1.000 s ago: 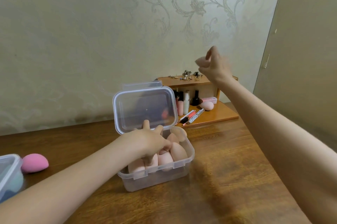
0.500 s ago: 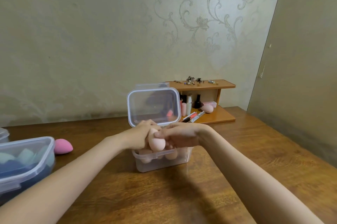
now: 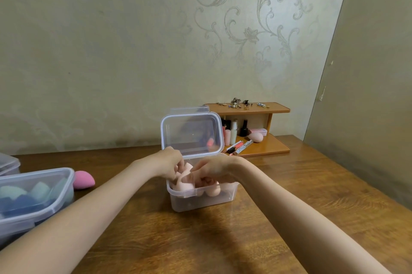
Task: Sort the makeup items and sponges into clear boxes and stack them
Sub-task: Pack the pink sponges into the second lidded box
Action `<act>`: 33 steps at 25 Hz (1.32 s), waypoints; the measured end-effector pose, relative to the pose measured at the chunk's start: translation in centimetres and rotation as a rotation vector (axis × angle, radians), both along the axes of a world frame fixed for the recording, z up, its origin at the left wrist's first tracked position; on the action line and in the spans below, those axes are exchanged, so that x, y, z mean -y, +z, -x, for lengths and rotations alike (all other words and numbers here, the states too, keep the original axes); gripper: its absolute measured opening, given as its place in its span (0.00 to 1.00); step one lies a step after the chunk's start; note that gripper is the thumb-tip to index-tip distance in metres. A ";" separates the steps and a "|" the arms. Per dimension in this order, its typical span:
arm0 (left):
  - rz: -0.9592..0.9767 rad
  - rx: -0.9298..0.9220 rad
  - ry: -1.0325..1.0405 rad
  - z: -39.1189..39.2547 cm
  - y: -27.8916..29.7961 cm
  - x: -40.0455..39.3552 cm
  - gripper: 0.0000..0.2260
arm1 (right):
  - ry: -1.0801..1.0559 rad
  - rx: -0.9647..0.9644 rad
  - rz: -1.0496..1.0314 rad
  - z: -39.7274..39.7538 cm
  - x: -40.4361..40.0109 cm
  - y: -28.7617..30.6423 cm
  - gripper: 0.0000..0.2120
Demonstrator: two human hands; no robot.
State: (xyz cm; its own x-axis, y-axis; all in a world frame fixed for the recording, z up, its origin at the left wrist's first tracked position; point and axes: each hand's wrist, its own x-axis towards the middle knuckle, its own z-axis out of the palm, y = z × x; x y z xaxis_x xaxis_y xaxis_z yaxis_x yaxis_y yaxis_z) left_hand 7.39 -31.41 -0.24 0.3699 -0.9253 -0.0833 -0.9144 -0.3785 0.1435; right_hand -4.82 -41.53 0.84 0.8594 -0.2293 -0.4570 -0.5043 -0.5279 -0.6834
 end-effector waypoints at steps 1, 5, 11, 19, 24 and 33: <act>0.000 -0.003 0.012 -0.1 0.0 0.1 0.07 | -0.010 -0.003 0.039 -0.3 0.0 -0.2 0.20; -0.016 -0.031 0.031 -0.1 0.2 0.1 0.09 | 0.078 -0.044 0.448 -1.4 -0.2 -0.9 0.22; -0.141 -0.072 -0.031 0.1 1.2 -0.3 0.13 | 0.122 0.045 0.506 -2.1 -2.2 -1.1 0.17; -0.307 -0.110 -0.046 2.2 3.7 0.3 0.18 | 0.117 0.105 0.553 -0.4 -1.4 -0.9 0.17; -0.499 0.105 -0.021 3.8 4.2 2.8 0.23 | -0.179 0.439 0.220 1.9 3.5 2.9 0.11; -0.642 0.220 -0.060 5.5 4.7 5.4 0.23 | -0.536 0.023 0.790 0.0 19.0 -2.7 0.19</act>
